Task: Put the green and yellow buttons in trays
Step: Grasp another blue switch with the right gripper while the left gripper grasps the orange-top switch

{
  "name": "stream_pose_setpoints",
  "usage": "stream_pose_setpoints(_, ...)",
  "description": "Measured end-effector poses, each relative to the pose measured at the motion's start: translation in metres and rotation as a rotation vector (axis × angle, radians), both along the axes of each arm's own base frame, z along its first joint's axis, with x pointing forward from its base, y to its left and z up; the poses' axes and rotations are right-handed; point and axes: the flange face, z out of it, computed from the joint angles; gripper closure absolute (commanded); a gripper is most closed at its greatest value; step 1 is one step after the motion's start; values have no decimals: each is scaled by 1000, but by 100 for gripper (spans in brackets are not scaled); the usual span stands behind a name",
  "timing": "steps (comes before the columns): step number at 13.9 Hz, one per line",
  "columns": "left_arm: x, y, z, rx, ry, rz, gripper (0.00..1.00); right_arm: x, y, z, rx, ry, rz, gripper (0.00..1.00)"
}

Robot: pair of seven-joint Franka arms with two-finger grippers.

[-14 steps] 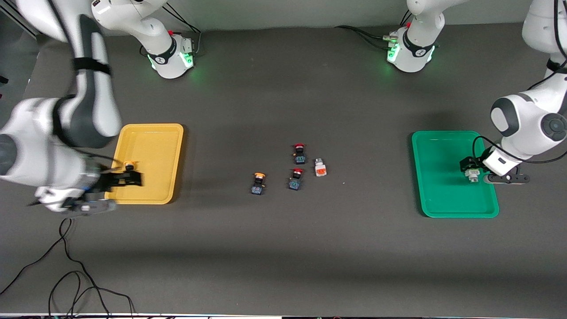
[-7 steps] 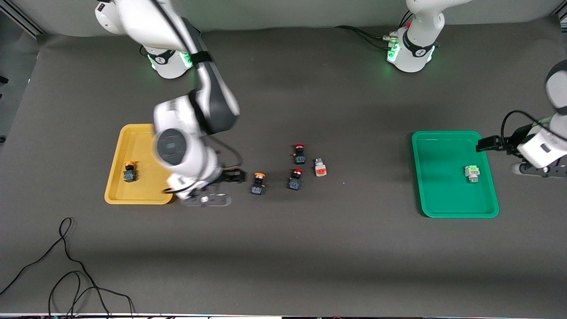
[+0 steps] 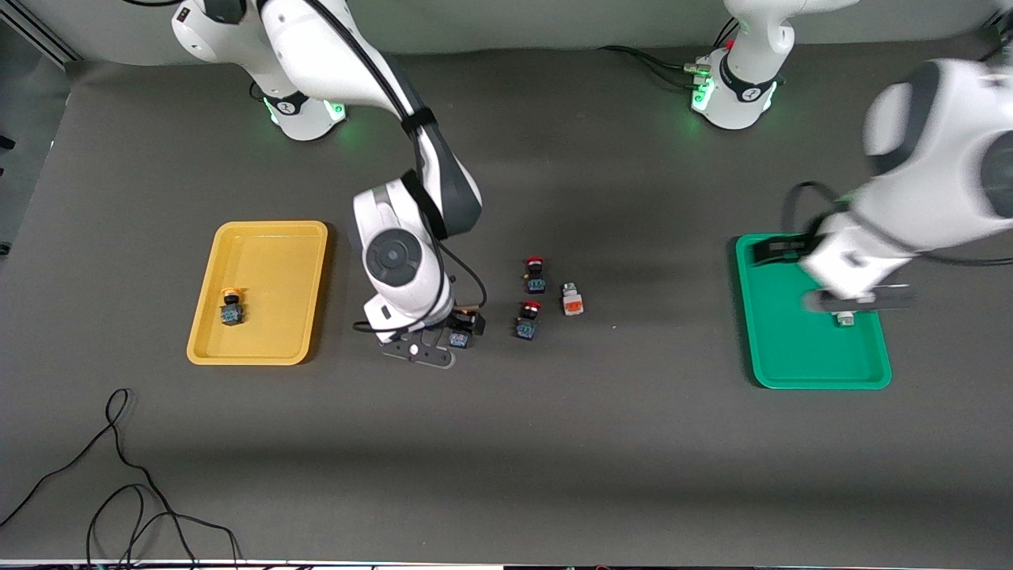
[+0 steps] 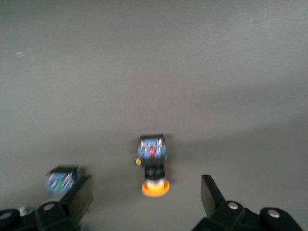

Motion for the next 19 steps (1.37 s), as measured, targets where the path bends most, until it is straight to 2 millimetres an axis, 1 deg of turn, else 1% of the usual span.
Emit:
stream_pose_setpoints(1,0,-32,-13,-4,-13,7,2,1,-1,-21,-7,-21,-4,0)
stream_pose_setpoints(2,0,-58,-27,-9,-21,18,2,-1,-2,-42,-8,-40,-6,0)
stream_pose_setpoints(3,0,-80,-43,-14,-26,30,2,-5,-4,-59,-9,-54,-7,0)
stream_pose_setpoints(4,0,-99,-61,-20,-28,43,1,-9,-5,-72,-10,-62,-8,1)
stream_pose_setpoints(5,0,-117,-78,-24,-27,56,1,-14,-5,-80,-10,-61,-7,8)
stream_pose_setpoints(6,-3,-135,-97,-26,-22,68,1,-17,-4,-84,-9,-57,-6,22)
stream_pose_setpoints(7,-6,-152,-116,-28,-15,73,1,-18,-2,-84,-8,-55,-4,39)
stream_pose_setpoints(9,-15,-184,-154,-33,-5,87,1,-19,-1,-84,-6,-55,-4,65)
stream_pose_setpoints(10,-20,-198,-173,-37,-5,99,1,-19,-2,-83,-6,-55,-4,73)
stream_pose_setpoints(11,-23,-208,-191,-40,-6,105,1,-19,-1,-83,-5,-55,-4,76)
stream_pose_setpoints(12,-26,-215,-209,-33,-7,100,1,-18,-1,-83,-5,-56,-4,76)
stream_pose_setpoints(13,-26,-216,-226,-19,-6,91,1,-18,-1,-81,-2,-58,-4,76)
stream_pose_setpoints(14,-27,-215,-242,-5,-2,82,1,-17,0,-76,3,-61,-3,76)
stream_pose_setpoints(15,-28,-215,-255,4,7,77,1,-16,2,-66,10,-59,-1,76)
stream_pose_setpoints(16,-29,-214,-266,9,17,76,1,-15,2,-49,16,-39,7,76)
stream_pose_setpoints(17,-30,-215,-273,9,21,78,1,-12,0,-24,26,-17,18,76)
stream_pose_setpoints(19,-30,-217,-283,-1,13,87,1,-4,-14,41,47,26,40,76)
